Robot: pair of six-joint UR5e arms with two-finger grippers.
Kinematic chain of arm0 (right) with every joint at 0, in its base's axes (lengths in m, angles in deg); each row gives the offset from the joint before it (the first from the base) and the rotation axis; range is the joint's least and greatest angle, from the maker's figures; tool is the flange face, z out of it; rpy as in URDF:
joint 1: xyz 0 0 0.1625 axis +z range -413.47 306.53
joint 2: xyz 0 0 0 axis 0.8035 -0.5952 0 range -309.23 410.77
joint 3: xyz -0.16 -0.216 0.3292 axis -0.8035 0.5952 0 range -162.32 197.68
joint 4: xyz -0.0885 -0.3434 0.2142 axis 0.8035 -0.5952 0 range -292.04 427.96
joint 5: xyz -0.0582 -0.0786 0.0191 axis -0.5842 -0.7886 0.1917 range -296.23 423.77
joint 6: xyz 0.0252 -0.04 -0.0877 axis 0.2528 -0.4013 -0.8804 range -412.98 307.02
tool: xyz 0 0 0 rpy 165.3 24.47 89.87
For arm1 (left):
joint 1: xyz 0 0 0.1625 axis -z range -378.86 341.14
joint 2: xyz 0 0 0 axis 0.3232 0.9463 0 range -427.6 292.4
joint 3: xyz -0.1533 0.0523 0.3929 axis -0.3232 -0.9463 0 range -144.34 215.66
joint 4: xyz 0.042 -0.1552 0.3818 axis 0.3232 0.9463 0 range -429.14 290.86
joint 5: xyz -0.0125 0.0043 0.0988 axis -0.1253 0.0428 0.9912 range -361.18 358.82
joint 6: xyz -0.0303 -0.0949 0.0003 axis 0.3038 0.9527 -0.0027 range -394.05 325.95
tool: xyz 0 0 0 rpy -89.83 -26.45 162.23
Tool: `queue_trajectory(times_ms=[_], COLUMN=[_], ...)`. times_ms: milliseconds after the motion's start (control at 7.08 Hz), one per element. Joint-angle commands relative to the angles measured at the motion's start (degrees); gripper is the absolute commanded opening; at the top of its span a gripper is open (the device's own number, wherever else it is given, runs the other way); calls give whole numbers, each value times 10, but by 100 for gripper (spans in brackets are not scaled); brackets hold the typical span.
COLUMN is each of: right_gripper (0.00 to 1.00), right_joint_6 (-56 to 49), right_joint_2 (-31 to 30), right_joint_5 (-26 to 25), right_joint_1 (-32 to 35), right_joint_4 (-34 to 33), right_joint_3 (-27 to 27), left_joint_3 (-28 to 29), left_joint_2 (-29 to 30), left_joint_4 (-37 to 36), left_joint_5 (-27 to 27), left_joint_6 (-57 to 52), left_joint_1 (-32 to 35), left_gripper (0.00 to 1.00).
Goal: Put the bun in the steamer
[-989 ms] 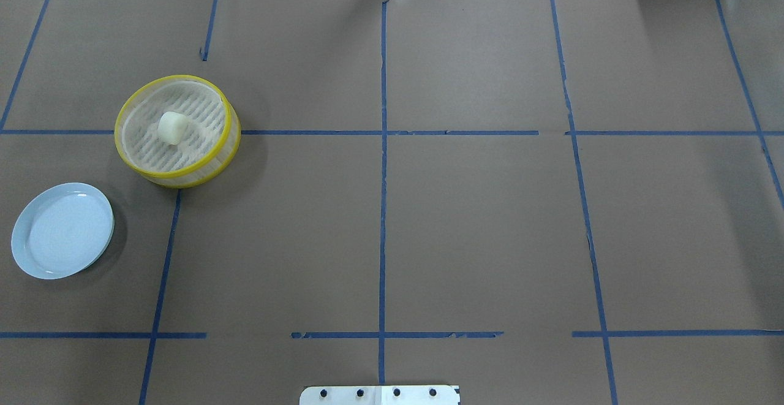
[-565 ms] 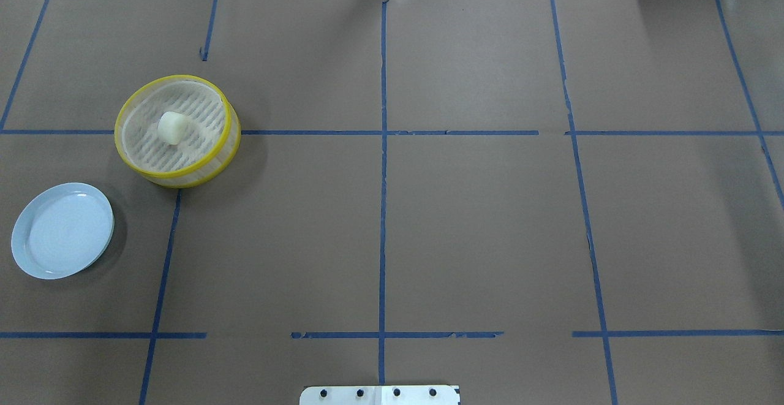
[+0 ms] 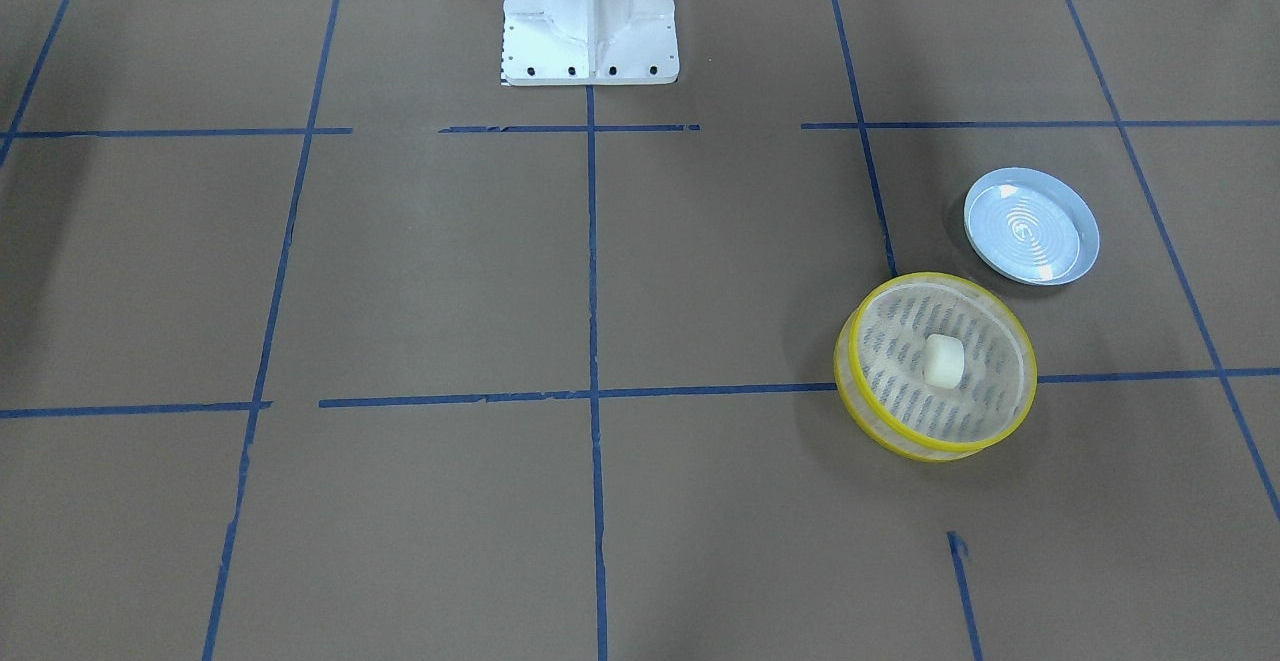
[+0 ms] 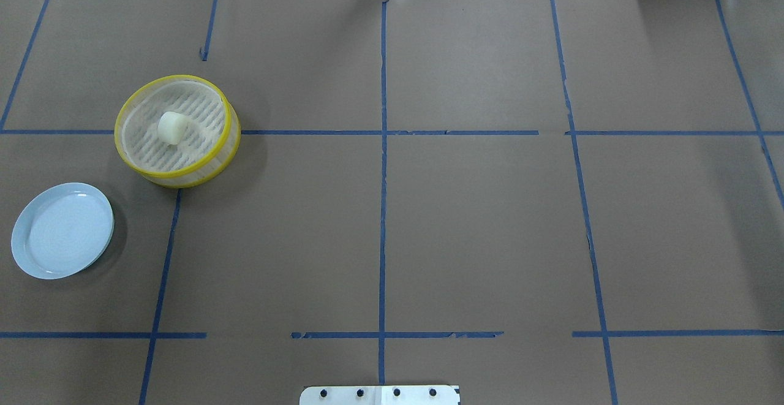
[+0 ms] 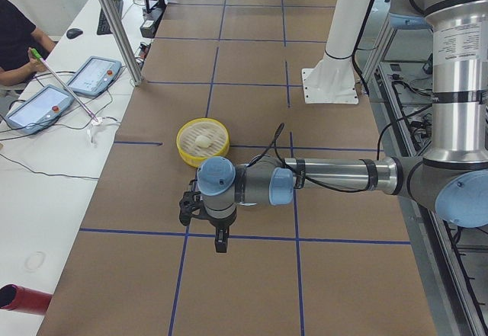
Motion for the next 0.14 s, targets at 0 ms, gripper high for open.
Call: queue_trajectory(times_ms=[0], right_gripper=[100], right_joint_6=[0], right_joint_2=[0], right_joint_5=[0], right_joint_1=[0], right_joint_4=[0], right_joint_3=[0], left_joint_3=[-1], left_joint_2=[0], left_joint_4=[-1], left_joint_5=[0], left_joint_6=[0], left_joint_1=[0], left_gripper=[100])
